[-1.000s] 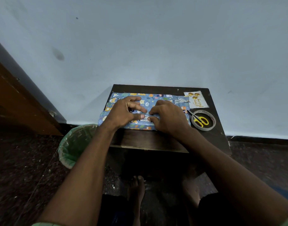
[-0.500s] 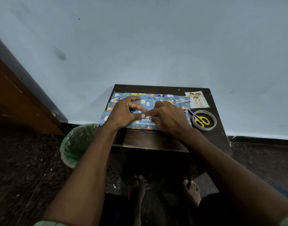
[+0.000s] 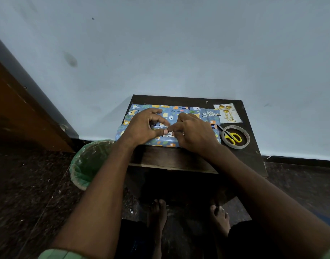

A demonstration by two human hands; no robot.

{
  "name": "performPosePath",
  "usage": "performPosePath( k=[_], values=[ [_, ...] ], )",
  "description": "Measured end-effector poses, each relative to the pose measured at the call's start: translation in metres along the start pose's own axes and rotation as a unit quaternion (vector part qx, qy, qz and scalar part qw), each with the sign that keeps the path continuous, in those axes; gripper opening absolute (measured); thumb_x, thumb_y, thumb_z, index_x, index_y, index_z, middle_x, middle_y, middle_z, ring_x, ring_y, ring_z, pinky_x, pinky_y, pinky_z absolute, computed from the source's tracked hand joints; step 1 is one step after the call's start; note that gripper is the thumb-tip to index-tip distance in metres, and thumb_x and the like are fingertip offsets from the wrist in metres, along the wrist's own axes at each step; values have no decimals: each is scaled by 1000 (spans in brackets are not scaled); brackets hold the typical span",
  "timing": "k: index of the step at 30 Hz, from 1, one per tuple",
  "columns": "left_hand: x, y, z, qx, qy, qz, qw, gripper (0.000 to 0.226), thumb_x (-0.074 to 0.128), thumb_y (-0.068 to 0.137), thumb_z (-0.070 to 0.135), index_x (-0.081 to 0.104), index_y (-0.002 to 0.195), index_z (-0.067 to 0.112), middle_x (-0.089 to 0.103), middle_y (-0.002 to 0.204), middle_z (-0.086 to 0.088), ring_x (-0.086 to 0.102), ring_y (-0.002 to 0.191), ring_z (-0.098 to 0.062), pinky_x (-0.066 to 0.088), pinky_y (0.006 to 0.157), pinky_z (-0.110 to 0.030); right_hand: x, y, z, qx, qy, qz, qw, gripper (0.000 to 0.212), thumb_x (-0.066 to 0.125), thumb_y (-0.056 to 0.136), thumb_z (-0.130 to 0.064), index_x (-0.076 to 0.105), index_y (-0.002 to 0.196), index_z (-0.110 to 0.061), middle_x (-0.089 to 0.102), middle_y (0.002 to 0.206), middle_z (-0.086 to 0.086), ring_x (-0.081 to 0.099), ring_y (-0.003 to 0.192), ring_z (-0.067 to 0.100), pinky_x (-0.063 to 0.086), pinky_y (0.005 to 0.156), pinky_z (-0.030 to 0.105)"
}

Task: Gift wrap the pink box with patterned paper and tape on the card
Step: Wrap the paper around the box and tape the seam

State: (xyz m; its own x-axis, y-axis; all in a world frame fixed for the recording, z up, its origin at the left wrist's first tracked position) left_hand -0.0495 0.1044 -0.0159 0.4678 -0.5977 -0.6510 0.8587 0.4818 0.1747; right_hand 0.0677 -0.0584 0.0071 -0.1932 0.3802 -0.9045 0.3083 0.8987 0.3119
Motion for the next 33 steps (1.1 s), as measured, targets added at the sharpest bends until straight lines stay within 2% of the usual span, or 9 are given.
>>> performPosePath(
  k=[5,8,13,17,21,25,27,31,33],
  values=[
    [1,5,-4,-5,-4,7,1000,25,89,86,20,81,96,42,67,136,6,69,106,-19,56,87,-33,3,-3,1,-4,1,10,1000,27,66,97,-25,78,120,-34,59,97,-2,60,99,25,35,61,31],
    [5,9,-6,-28,-21,46,998,14,84,91,22,84,103,30,69,129,10,69,102,-13,57,88,-29,3,-3,2,-1,0,12,1000,27,66,97,-25,78,118,-35,59,97,-3,60,101,25,38,62,32],
    [13,13,-1,-2,14,76,997,10,86,89,31,85,98,26,69,117,8,63,104,-3,47,76,-11,3,-2,2,-3,-2,9,1000,28,65,97,-26,77,119,-38,58,97,-3,58,102,23,37,62,32],
    [10,14,-3,-25,4,71,997,14,82,93,36,84,93,22,70,119,6,65,106,-4,48,82,-18,5,-2,2,1,-2,7,1000,27,69,96,-27,78,120,-37,60,100,-3,59,103,23,37,64,31],
    [8,13,-2,-35,1,63,997,16,91,83,35,85,96,28,70,120,10,64,109,-1,45,77,-6,5,-3,3,-11,-5,20,1000,22,69,95,-26,80,112,-35,60,94,-1,61,97,26,38,60,31],
    [13,17,-2,-58,-12,117,991,26,100,70,31,85,90,24,76,103,7,68,89,-9,53,74,-17,7,-3,5,-14,-3,19,1000,20,69,96,-28,81,110,-35,61,95,-3,60,97,25,41,60,32],
    [15,19,0,-82,-17,135,987,24,101,69,30,84,86,27,76,93,10,66,80,-6,54,70,-21,7,-4,7,-10,2,18,1000,20,68,94,-30,82,108,-35,62,96,-5,61,98,24,40,62,31],
    [19,21,3,-104,-10,151,983,9,89,84,18,83,87,24,74,79,8,68,69,-4,59,70,-28,7,-4,5,31,35,29,998,19,70,90,-42,82,103,-35,66,95,-8,63,98,19,35,67,27],
    [19,21,5,-101,-12,144,984,10,82,90,12,82,97,19,71,79,11,71,71,-7,61,75,-32,9,-4,5,50,32,33,998,30,68,92,-46,77,117,-33,65,102,-7,61,105,20,36,68,29]
  ],
)
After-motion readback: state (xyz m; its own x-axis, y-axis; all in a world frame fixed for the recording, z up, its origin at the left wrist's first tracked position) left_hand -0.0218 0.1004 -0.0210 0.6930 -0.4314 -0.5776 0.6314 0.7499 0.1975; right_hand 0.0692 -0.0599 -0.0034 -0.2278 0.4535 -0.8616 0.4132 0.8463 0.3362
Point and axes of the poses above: each hand's wrist, its own y-axis towards the middle knuckle, its own x-axis out of the palm, z = x × y, the point moved 2 cm from there along y, towards the middle knuckle
